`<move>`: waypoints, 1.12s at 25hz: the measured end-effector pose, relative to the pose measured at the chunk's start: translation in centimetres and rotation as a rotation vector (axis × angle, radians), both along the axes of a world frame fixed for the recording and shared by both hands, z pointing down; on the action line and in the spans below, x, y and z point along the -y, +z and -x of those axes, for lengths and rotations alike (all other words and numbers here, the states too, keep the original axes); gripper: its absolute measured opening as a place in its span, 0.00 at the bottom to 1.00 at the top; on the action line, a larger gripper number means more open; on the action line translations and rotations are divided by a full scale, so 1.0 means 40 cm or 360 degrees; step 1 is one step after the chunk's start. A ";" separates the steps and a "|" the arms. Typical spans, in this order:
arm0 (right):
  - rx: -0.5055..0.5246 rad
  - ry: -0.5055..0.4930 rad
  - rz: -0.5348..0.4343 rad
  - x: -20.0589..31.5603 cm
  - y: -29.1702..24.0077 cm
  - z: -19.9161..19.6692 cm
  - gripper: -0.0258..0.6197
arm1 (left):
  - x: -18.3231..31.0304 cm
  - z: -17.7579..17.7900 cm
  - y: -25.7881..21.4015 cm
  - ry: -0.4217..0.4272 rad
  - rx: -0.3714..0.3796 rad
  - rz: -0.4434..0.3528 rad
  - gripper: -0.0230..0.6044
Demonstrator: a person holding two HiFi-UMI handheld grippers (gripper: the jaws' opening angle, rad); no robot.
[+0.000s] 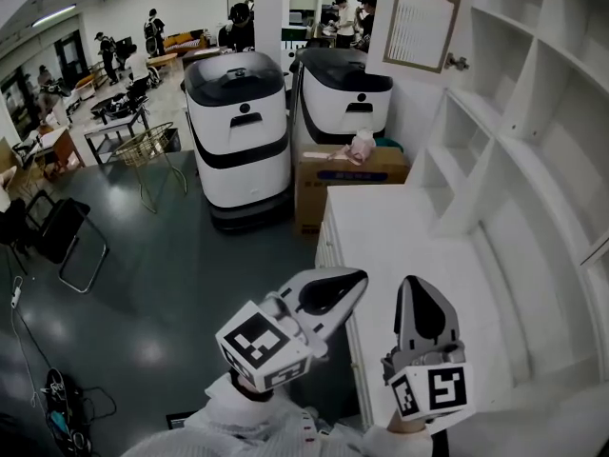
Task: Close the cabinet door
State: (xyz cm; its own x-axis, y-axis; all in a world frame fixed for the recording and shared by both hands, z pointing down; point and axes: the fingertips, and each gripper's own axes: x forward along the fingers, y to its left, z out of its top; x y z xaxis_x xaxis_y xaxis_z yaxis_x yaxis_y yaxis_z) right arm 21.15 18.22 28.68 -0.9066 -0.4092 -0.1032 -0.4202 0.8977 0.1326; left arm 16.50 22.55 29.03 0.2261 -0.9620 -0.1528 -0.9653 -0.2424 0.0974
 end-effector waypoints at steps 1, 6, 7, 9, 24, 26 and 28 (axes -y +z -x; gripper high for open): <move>0.0003 0.0008 -0.0002 0.010 -0.002 0.022 0.06 | 0.013 0.024 -0.002 0.0006 0.0000 0.0000 0.05; -0.0004 0.0058 0.0002 0.073 -0.009 0.145 0.06 | 0.088 0.152 -0.020 0.0056 0.0016 0.0012 0.05; -0.0004 0.0070 -0.0004 0.085 -0.014 0.170 0.06 | 0.103 0.179 -0.027 0.0066 0.0022 0.0007 0.05; 0.0003 0.0093 -0.0018 0.113 -0.025 0.217 0.06 | 0.134 0.230 -0.036 0.0087 0.0034 -0.0003 0.05; 0.0071 0.0311 0.0007 0.233 -0.004 0.499 0.06 | 0.220 0.556 -0.009 0.0221 0.0073 0.0016 0.05; 0.0048 0.0332 0.0023 0.242 0.009 0.524 0.06 | 0.232 0.580 0.001 0.0243 0.0058 0.0030 0.05; 0.0025 0.0352 0.0035 0.254 0.016 0.544 0.06 | 0.248 0.599 0.009 0.0265 0.0044 0.0045 0.05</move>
